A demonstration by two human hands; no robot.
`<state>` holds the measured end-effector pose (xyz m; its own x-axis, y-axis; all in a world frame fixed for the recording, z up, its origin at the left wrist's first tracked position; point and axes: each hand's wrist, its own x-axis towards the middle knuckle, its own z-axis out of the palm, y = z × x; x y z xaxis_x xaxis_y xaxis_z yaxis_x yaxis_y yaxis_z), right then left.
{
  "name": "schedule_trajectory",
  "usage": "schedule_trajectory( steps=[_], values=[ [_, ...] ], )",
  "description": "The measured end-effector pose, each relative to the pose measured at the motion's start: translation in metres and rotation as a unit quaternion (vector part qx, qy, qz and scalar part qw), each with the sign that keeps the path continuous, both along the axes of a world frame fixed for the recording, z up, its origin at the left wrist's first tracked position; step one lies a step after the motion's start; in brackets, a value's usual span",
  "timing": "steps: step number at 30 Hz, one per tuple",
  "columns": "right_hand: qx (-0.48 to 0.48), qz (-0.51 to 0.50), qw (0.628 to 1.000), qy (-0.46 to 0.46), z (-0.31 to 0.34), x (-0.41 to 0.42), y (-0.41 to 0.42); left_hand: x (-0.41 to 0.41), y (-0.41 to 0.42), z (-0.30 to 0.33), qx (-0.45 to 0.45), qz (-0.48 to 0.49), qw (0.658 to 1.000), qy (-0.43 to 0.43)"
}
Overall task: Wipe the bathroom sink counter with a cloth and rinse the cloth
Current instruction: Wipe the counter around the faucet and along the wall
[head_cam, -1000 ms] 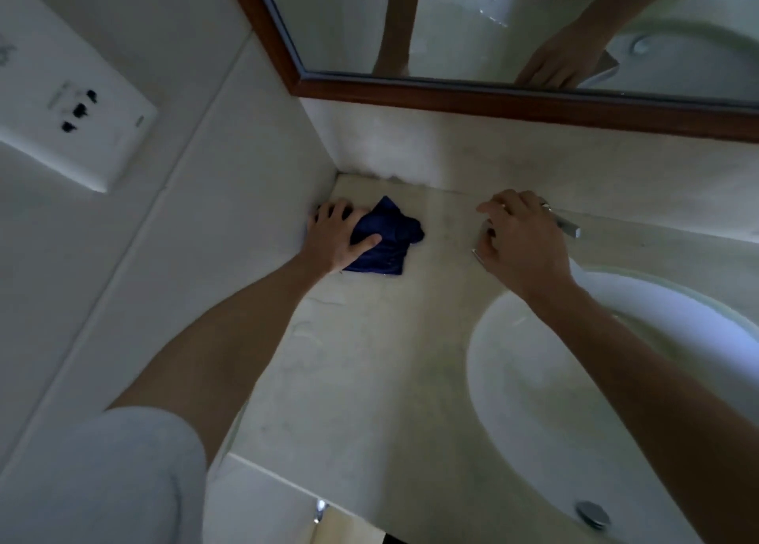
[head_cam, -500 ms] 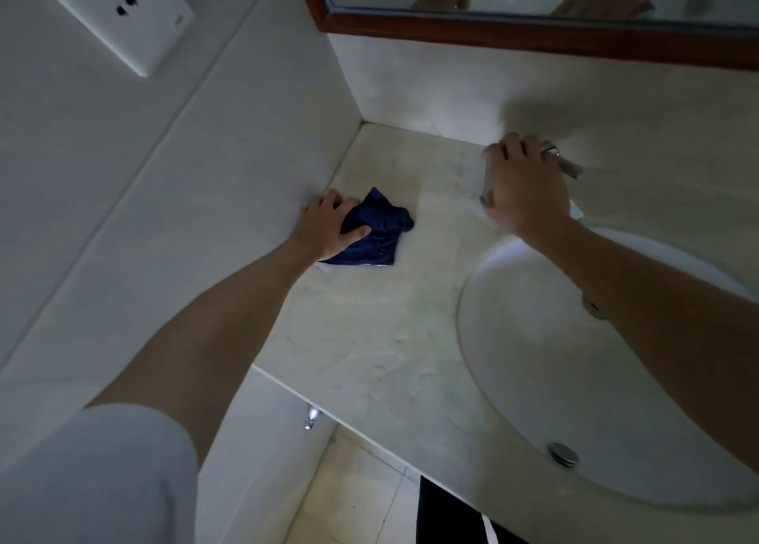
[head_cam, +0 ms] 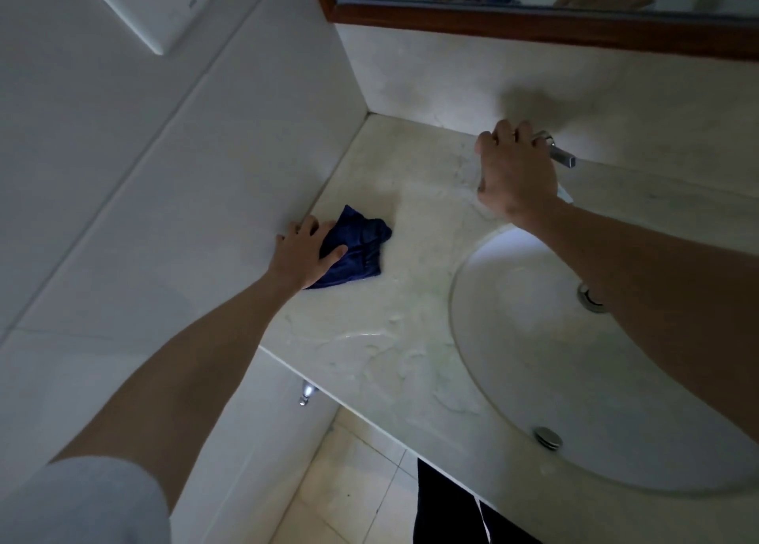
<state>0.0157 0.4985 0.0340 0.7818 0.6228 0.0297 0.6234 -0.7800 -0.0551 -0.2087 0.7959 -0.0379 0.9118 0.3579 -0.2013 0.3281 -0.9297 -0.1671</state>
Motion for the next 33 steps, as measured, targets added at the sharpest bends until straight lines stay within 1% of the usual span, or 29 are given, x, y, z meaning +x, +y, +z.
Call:
schedule_trajectory(
  steps=[4,8,10,13,17,20,22,25,30,31,33],
  values=[
    [0.004,0.004,1.0,0.007,0.001,-0.001,0.0,-0.026,-0.008,-0.001,0.004,0.031,0.999,-0.008],
    [0.006,0.003,1.0,0.014,0.002,-0.001,-0.001,-0.051,-0.029,-0.01,0.049,0.076,0.995,-0.028],
    [0.003,0.0,1.0,0.017,0.003,-0.001,-0.001,-0.058,-0.04,-0.01,0.052,0.099,0.993,-0.022],
    [-0.005,-0.001,1.0,0.02,0.003,0.001,0.0,-0.058,-0.038,-0.002,0.023,0.118,0.993,0.007],
    [-0.013,-0.001,0.999,0.049,0.008,0.002,-0.001,-0.06,-0.024,0.009,-0.034,0.094,0.994,0.042],
    [-0.02,0.028,0.997,0.068,0.011,0.004,-0.007,-0.065,-0.021,0.02,-0.075,0.085,0.992,0.059],
    [-0.02,0.049,0.997,0.059,0.01,0.005,-0.011,-0.066,-0.023,0.027,-0.085,0.074,0.991,0.077],
    [0.001,0.044,0.998,0.04,0.006,0.002,-0.012,-0.068,-0.027,0.03,-0.082,0.058,0.99,0.103],
    [0.022,0.033,0.998,0.048,0.008,0.003,-0.012,-0.078,-0.046,0.021,-0.116,0.102,0.986,0.065],
    [0.021,0.031,0.998,0.05,0.008,0.004,-0.012,-0.08,-0.049,0.019,-0.098,0.1,0.989,0.04],
    [0.021,0.03,0.998,0.057,0.008,0.004,-0.012,-0.08,-0.054,0.012,-0.035,0.053,0.997,-0.041]
  ],
)
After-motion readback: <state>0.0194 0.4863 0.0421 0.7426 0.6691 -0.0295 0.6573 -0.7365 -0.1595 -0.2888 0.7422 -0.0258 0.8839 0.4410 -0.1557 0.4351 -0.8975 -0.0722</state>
